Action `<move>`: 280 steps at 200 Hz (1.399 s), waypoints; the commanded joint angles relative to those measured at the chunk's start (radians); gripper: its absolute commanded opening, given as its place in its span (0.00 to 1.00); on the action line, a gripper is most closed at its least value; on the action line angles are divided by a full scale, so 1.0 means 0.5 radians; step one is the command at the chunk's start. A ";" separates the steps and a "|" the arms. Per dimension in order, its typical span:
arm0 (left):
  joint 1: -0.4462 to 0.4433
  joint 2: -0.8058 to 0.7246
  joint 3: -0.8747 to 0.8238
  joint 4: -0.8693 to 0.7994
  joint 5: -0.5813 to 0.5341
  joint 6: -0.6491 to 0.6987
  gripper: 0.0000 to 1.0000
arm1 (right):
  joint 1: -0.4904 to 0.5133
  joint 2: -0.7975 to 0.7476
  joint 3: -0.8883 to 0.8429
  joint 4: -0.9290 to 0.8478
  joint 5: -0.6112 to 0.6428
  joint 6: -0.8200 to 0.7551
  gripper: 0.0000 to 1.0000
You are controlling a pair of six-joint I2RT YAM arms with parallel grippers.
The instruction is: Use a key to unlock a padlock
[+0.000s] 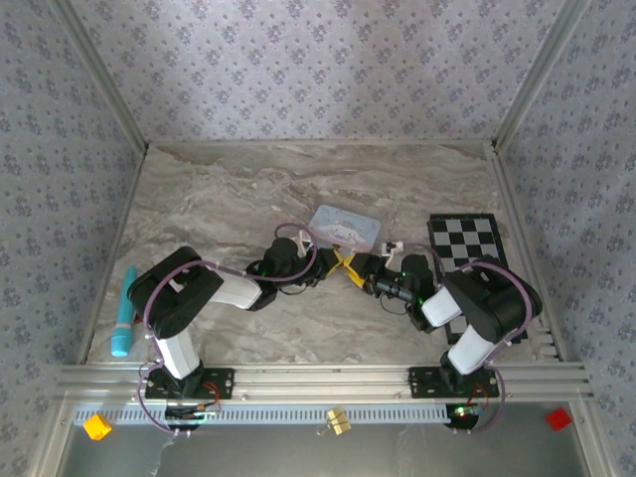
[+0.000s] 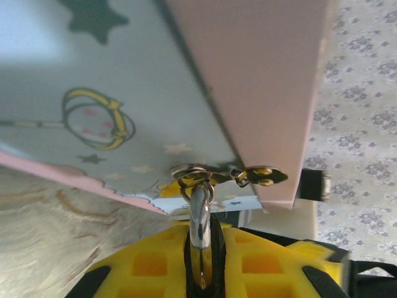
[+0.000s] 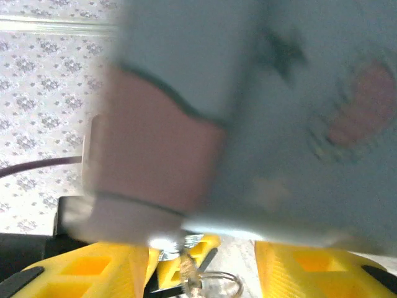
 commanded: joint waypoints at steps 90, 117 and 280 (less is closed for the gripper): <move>0.070 0.002 0.020 -0.468 -0.033 -0.129 0.00 | 0.706 -1.601 0.112 -1.972 1.282 -2.303 0.51; 0.070 -0.012 0.010 -0.518 -0.022 -0.154 0.00 | 0.933 -1.547 0.075 -1.880 1.533 -2.665 0.52; -0.017 -0.451 -0.028 -1.240 -0.123 -0.173 0.00 | 1.359 -0.453 0.181 -0.778 1.846 -3.372 0.48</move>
